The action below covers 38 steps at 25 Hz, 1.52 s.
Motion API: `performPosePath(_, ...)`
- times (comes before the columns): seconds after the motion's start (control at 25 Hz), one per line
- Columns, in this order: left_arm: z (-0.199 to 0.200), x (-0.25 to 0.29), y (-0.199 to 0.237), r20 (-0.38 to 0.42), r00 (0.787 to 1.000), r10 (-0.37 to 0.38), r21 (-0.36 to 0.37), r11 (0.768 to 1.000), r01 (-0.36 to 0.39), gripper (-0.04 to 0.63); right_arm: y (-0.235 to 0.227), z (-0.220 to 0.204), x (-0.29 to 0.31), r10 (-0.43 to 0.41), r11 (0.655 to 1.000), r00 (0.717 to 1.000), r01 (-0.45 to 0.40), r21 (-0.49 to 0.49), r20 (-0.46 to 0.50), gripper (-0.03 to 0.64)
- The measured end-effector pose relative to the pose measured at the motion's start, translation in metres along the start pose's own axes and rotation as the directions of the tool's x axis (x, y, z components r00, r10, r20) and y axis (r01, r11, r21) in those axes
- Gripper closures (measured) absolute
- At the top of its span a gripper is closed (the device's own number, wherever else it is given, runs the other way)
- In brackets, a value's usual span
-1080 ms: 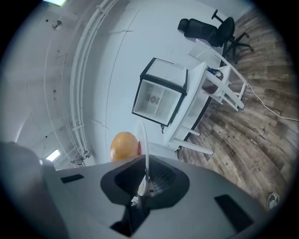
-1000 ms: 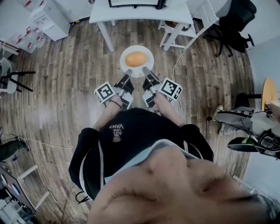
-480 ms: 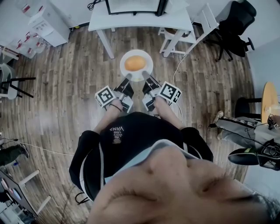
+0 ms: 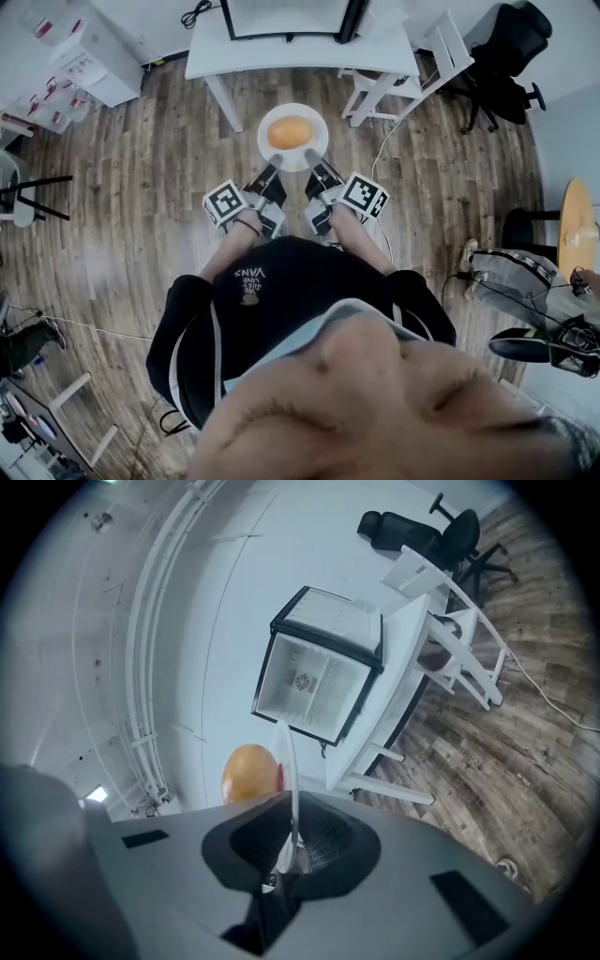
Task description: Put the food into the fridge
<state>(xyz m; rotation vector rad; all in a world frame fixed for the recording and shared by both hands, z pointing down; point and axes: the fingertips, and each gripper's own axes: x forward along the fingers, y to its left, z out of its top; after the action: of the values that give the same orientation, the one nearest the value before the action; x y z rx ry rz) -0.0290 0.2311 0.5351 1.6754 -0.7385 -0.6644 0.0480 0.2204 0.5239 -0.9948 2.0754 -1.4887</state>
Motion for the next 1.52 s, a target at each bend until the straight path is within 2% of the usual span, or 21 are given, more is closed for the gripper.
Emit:
performPosePath(0.32, 0.048, 0.022, 0.008, -0.028, 0.999, -0.021, -0.014, 1.0, 0.02, 0.571, -0.002, 0.012, 0.051, -0.016, 1.0, 1.0, 0.016, 0.001, 0.021, 0.591)
performPosePath(0.68, 0.083, 0.041, 0.021, -0.075, 0.997, -0.03, -0.021, 0.999, 0.029, 0.571, -0.006, 0.023, 0.088, -0.029, 1.0, 0.997, 0.028, 0.004, 0.068, 0.591)
performPosePath(0.92, 0.097, 0.05, 0.026, -0.107, 0.994, -0.034, -0.018, 0.999, 0.032, 0.571, -0.009, 0.029, 0.1, -0.056, 0.998, 0.994, 0.055, 0.01, 0.094, 0.591)
performPosePath(1.2, 0.107, 0.065, 0.029, -0.101, 0.994, -0.048, -0.048, 0.998, 0.043, 0.571, -0.012, 0.041, 0.115, -0.047, 0.999, 0.994, 0.047, 0.003, 0.095, 0.591)
performPosePath(1.52, 0.117, 0.091, 0.035, -0.079, 0.996, -0.03, -0.039, 0.999, 0.027, 0.571, -0.021, 0.066, 0.131, -0.038, 0.999, 0.997, 0.038, 0.007, 0.072, 0.591)
